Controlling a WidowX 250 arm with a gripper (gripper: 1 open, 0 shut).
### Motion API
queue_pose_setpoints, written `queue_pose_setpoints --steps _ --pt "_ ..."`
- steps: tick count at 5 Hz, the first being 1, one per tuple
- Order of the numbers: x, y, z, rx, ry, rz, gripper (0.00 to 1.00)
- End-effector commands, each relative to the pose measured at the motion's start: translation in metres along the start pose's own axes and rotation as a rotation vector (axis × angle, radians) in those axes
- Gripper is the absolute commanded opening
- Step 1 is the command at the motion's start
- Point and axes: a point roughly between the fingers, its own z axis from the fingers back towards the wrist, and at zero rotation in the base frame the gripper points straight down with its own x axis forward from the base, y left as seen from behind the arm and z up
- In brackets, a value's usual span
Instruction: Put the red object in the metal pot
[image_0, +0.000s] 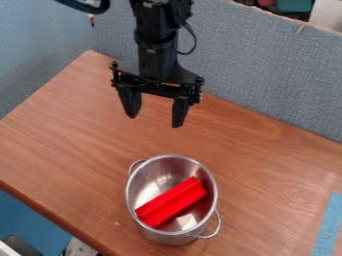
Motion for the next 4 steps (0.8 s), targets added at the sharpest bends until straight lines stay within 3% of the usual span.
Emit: queue_pose_setpoints --steps 1,2,4 --pt "0.006 0.013 0.011 -0.005 -0.066 0.131 1.00" --pt "0.011 0.027 0.006 0.012 -0.079 0.257 1.00" --pt "0.035 0.019 0.007 0.004 -0.073 0.140 1.00"
